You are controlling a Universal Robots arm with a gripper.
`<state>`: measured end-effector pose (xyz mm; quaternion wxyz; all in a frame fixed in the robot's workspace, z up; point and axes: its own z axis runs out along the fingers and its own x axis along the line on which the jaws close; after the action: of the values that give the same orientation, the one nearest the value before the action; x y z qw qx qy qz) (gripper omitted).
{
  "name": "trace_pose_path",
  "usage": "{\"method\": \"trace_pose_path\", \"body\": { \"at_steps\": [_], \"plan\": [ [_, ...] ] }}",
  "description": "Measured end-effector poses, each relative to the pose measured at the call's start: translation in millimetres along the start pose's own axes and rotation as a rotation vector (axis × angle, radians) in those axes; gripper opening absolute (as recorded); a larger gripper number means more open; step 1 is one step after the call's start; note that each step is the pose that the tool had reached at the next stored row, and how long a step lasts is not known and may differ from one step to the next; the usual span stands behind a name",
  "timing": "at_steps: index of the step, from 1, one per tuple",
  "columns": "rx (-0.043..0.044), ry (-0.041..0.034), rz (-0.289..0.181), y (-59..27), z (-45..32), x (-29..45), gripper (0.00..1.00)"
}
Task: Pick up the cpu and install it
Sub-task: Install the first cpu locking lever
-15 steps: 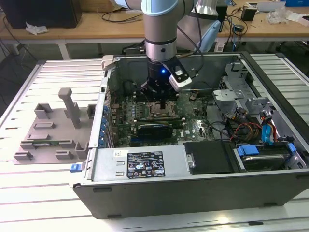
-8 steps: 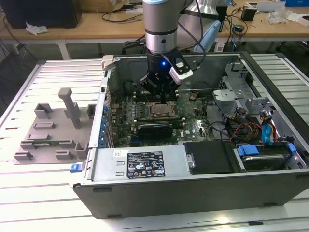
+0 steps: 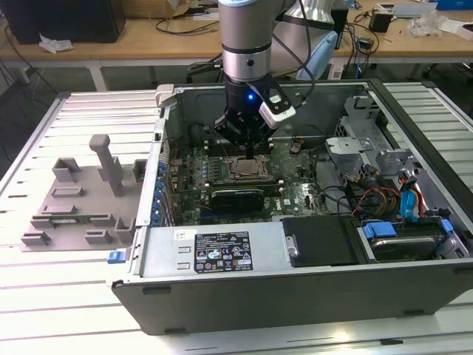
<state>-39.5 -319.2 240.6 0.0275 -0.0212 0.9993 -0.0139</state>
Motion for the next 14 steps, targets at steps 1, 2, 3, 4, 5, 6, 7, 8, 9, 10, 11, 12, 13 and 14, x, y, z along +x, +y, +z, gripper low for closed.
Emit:
{"method": "trace_pose_path", "body": {
  "at_steps": [1,2,3,4,5,6,7,8,9,10,11,12,13,14],
  "plan": [
    [0.0,0.0,0.0,0.0,0.0,0.0,0.11],
    [0.0,0.0,0.0,0.0,-0.1,0.0,0.11],
    [0.0,0.0,0.0,0.0,-0.1,0.0,0.11],
    [0.0,0.0,0.0,0.0,-0.1,0.0,0.11],
    [0.0,0.0001,0.0,0.0,-0.1,0.0,0.11],
    [0.0,0.0,0.0,0.0,-0.1,0.1,0.11],
    [0.0002,0.0002,0.0,0.0,-0.3,1.5,0.11],
    [0.0001,0.0,0.0,0.2,-0.5,6.4,0.11],
    [0.0,-0.0002,0.0,0.5,-0.8,11.8,0.11],
    [0.0,-0.0004,0.0,0.6,-1.0,15.2,0.11],
    [0.0,-0.0009,0.0,0.9,-1.3,21.7,0.11],
    [0.0,-0.0014,0.0,1.3,-1.8,30.2,0.11],
    [0.0,-0.0017,0.0,1.5,-2.1,35.8,0.11],
    [0.0001,-0.0018,0.0,1.7,-2.4,40.7,0.11]
  ]
}}
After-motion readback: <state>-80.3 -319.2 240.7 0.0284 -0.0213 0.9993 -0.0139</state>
